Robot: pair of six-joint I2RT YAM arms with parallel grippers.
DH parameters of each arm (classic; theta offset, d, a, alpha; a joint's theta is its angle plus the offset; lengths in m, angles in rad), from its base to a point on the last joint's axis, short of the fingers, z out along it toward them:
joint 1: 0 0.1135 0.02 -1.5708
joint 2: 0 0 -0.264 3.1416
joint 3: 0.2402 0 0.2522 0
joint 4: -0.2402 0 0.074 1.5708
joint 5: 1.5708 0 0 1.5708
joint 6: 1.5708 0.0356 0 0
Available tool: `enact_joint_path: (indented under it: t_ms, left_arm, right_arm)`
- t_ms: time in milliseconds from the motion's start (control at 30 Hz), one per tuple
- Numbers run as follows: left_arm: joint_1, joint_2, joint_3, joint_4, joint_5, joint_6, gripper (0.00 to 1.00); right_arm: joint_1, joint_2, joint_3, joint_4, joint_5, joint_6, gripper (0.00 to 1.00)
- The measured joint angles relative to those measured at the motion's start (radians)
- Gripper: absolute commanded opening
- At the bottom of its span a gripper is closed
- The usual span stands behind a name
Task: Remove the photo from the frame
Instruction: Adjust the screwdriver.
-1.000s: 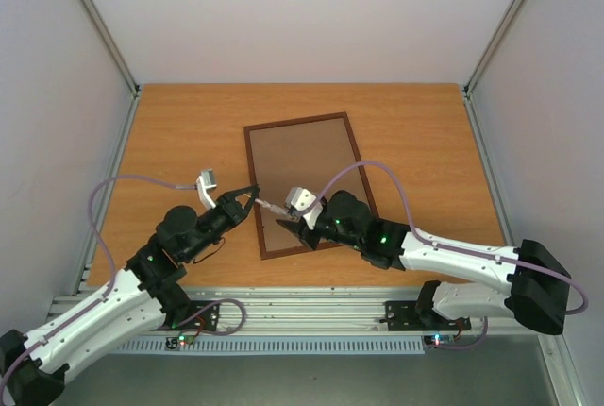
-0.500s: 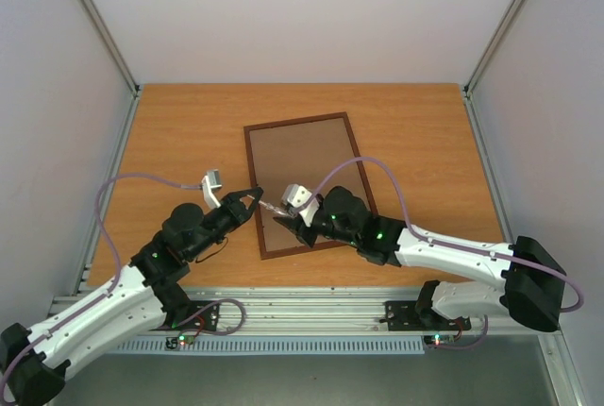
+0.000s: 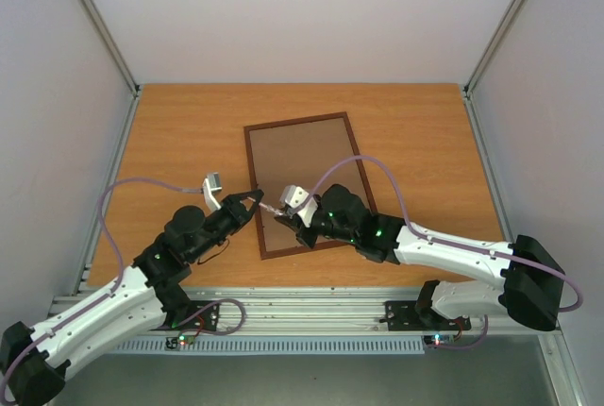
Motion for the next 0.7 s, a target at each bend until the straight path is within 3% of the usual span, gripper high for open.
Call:
enact_joint_path:
  t_ms: [133,300,500,700]
  left_arm:
    - [0.000,-0.026,0.000,-0.034,-0.014,0.005,0.23]
    - [0.002,-0.083,0.072,-0.249,-0.073,0.093,0.36]
    - [0.022,-0.174,0.179,-0.504,-0.164,0.204,0.44]
    - [0.065,-0.147,0.237,-0.640,-0.179,0.288,0.48]
  right_arm:
    - [-0.007,0.001,0.024,-0.045,-0.017,-0.010,0.01]
    - [-0.045,0.001,0.071,-0.151,-0.063,-0.050,0.01]
    - [-0.095,0.002,0.135,-0.305,-0.120,-0.131,0.01]
    - [-0.124,0.013,0.170,-0.413,-0.168,-0.221,0.01]
